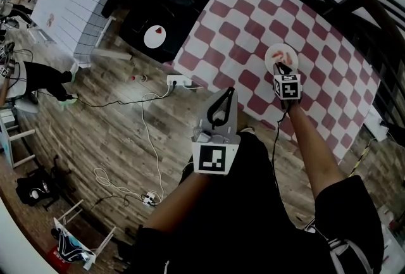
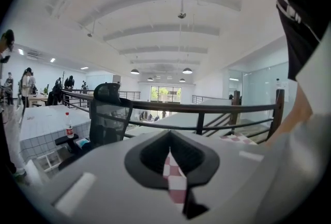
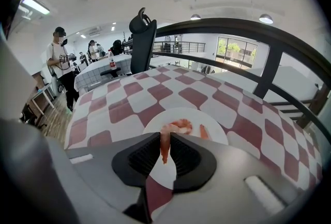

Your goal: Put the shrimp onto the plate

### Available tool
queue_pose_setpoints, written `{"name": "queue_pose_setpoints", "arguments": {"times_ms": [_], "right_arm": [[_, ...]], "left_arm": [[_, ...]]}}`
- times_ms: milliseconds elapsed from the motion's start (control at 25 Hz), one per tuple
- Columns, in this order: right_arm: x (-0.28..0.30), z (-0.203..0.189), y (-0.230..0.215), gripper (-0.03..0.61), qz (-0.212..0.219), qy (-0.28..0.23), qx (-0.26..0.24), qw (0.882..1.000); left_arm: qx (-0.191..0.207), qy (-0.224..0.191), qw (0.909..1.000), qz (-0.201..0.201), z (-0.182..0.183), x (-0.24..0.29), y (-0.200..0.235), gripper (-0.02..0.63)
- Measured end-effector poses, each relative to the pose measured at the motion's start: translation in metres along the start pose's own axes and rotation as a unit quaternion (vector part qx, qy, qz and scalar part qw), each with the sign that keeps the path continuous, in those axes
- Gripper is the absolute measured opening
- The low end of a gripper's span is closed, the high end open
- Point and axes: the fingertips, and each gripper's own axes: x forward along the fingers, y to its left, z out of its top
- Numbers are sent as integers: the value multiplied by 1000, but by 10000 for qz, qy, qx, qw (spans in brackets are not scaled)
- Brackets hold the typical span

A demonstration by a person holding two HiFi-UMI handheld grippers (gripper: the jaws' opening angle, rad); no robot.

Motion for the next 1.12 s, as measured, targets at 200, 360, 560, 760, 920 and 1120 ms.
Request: {"name": "queue_pose_setpoints", "arguments": {"times_ms": [200, 360, 560, 760, 920, 1120], "right_arm": [[4, -5, 1, 60, -49, 137, 61, 9999], [9, -8, -4, 60, -61, 168, 140, 9997], [16, -13, -5, 61, -8, 297, 264, 9992], [18, -15, -3, 63, 57, 473, 192, 9987], [17, -16, -4, 69, 60, 468, 193, 9987], [14, -14, -3, 83, 19, 436, 366, 9984]], "left_arm": [[72, -147, 9996, -247, 2, 39, -16, 9], [49, -8, 9989, -463, -7, 53, -29, 9], [88, 85, 9985, -537, -13, 54, -31, 9], [141, 80, 9981, -602, -12, 52, -35, 9], [160, 85, 9982, -577, -13, 49, -33, 9], [439, 65, 9977, -515, -13, 38, -28, 9]]}}
